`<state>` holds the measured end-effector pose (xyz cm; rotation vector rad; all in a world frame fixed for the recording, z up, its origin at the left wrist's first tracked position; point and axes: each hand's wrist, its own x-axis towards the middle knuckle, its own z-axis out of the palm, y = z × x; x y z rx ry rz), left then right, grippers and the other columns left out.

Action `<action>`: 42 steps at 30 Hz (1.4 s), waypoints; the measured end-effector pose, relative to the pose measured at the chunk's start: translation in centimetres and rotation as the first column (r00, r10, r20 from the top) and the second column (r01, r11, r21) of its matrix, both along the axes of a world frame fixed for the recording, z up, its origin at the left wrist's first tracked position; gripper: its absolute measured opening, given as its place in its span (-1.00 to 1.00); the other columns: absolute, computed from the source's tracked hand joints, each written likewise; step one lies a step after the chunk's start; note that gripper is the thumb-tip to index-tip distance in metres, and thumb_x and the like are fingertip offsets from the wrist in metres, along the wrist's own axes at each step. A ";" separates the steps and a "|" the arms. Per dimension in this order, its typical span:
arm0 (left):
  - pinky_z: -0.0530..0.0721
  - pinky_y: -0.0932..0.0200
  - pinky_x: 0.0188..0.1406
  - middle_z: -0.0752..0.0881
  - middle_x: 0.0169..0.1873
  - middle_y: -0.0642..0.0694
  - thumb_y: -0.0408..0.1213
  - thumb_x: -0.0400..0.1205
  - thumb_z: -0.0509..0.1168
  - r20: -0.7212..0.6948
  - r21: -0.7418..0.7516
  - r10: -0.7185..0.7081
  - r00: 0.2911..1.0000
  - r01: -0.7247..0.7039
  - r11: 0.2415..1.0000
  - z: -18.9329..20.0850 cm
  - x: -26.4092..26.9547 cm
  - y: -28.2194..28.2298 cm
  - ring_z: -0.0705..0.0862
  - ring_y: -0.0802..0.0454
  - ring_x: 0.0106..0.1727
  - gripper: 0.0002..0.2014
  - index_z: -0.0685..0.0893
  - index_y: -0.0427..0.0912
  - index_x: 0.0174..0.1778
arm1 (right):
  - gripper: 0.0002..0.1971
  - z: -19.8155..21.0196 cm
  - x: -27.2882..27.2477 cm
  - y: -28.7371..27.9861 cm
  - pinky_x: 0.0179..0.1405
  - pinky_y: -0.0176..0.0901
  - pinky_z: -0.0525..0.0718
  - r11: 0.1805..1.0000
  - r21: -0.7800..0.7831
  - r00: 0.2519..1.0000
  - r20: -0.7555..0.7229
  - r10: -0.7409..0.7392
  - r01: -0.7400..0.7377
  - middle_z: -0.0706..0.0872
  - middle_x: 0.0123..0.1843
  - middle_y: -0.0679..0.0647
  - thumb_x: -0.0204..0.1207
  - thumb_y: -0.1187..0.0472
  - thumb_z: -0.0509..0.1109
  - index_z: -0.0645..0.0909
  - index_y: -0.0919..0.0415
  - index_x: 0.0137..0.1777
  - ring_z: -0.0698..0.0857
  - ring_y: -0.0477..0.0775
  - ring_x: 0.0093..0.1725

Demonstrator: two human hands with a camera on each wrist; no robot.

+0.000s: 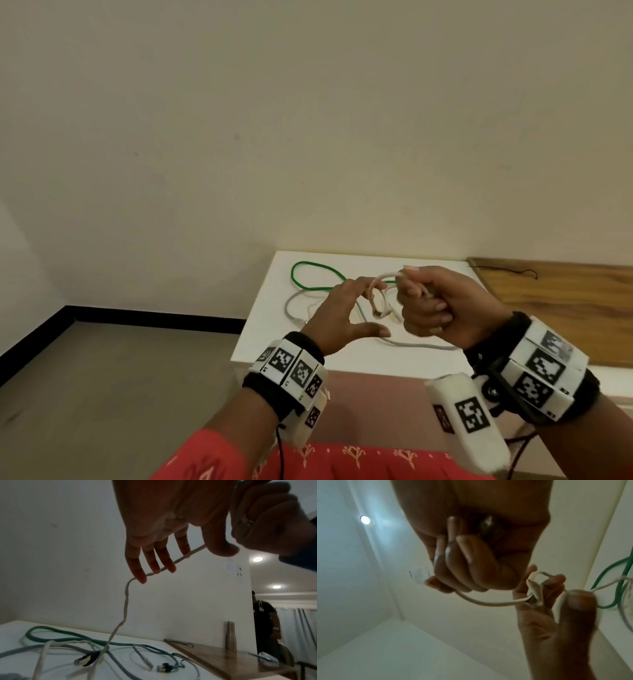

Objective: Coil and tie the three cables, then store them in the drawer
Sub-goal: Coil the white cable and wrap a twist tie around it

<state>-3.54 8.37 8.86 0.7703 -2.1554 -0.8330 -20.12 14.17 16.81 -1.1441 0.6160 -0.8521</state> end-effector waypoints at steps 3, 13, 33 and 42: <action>0.39 0.36 0.03 0.52 -0.07 0.10 0.13 0.36 0.33 -0.008 -0.077 0.107 0.994 -0.107 0.991 -0.7 -0.6 -0.1 0.48 0.03 0.07 -0.55 0.61 -0.05 0.06 | -0.78 0.2 -0.7 -0.3 -0.64 -0.35 0.42 1.000 0.012 0.973 0.231 -0.004 0.001 0.26 -0.63 -0.09 0.47 0.05 0.30 0.52 0.14 -0.35 0.23 -0.13 -0.70; 0.38 0.29 -0.44 0.37 -0.55 0.06 -0.08 0.57 0.04 -0.162 0.168 0.120 0.980 -0.092 0.982 -1.6 -1.0 -0.1 0.36 0.23 -0.56 -0.74 0.57 0.03 -0.35 | -0.85 -2.2 -0.2 -1.2 -0.45 -0.34 0.66 0.843 0.138 0.673 0.542 -0.504 0.520 0.58 -0.55 -0.11 0.16 0.14 0.42 0.76 0.14 -0.31 0.52 -0.18 -0.58; 0.36 0.19 -0.37 0.73 -0.39 -0.20 0.11 0.51 0.09 0.221 -0.142 0.105 0.970 -0.074 0.987 -1.9 0.5 0.8 0.47 0.08 -0.42 -0.54 0.74 -0.18 -0.18 | -0.82 -9.3 -0.7 -1.3 -0.12 -0.01 0.55 0.781 -0.625 0.368 -0.722 -0.586 0.016 0.45 -0.38 -0.06 0.63 0.35 0.05 0.38 0.20 -0.19 0.45 0.03 -0.31; 0.41 0.27 -0.43 0.59 -0.55 -0.06 0.03 0.44 0.33 -0.056 -0.039 0.142 0.988 -0.144 0.989 -0.6 1.5 0.1 0.47 0.16 -0.48 -0.67 0.70 -0.20 -0.39 | -0.60 -7.8 1.0 0.5 -0.50 -0.31 0.24 0.909 -0.335 0.745 -0.534 -0.400 0.248 0.31 -0.56 -0.02 0.67 0.16 0.06 0.36 0.16 -0.44 0.28 -0.14 -0.59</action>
